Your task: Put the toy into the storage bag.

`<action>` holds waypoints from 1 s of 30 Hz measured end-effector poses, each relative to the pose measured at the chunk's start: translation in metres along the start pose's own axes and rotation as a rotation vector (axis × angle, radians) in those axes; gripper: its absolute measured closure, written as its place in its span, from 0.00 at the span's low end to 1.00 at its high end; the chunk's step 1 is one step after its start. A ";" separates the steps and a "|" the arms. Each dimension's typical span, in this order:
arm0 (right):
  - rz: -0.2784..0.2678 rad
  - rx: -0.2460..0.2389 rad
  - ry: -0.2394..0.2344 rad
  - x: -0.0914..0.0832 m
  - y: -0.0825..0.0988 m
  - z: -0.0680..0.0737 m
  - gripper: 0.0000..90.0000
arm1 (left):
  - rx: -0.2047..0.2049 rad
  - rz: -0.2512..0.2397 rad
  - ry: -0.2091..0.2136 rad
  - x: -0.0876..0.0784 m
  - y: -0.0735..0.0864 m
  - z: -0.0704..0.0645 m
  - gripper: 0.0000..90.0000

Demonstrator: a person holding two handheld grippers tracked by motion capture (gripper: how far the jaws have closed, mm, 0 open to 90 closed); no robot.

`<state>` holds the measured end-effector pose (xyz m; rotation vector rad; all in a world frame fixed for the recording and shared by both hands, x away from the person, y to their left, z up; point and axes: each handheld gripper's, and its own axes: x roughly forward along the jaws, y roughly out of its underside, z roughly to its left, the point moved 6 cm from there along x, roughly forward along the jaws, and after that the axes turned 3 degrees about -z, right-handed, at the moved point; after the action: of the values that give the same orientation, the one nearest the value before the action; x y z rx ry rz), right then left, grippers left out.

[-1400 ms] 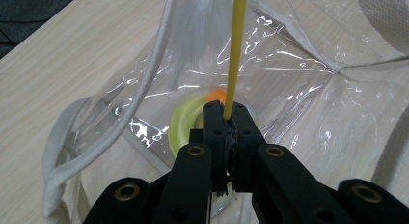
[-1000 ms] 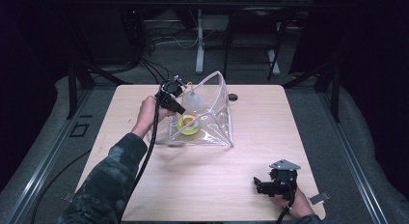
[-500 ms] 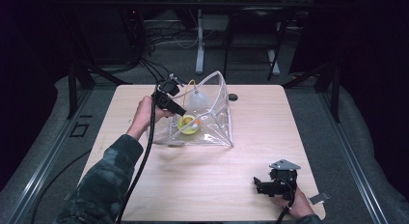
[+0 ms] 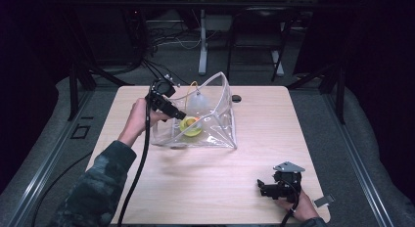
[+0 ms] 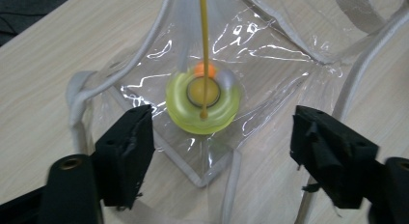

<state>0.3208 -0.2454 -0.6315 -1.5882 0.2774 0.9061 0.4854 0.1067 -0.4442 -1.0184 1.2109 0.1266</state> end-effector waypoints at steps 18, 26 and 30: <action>-0.001 -0.003 0.003 0.000 0.000 0.000 0.00 | 0.011 -0.052 -0.059 -0.036 0.045 -0.005 0.00; -0.003 -0.001 0.002 0.000 0.000 0.001 0.00 | 0.002 -0.062 -0.064 -0.042 0.074 -0.006 0.00; -0.003 0.000 0.003 0.000 0.000 0.000 0.00 | 0.001 -0.061 -0.070 -0.041 0.090 -0.009 0.00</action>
<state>0.3208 -0.2449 -0.6315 -1.5893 0.2773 0.9015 0.4103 0.1695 -0.4628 -1.0406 1.1158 0.1130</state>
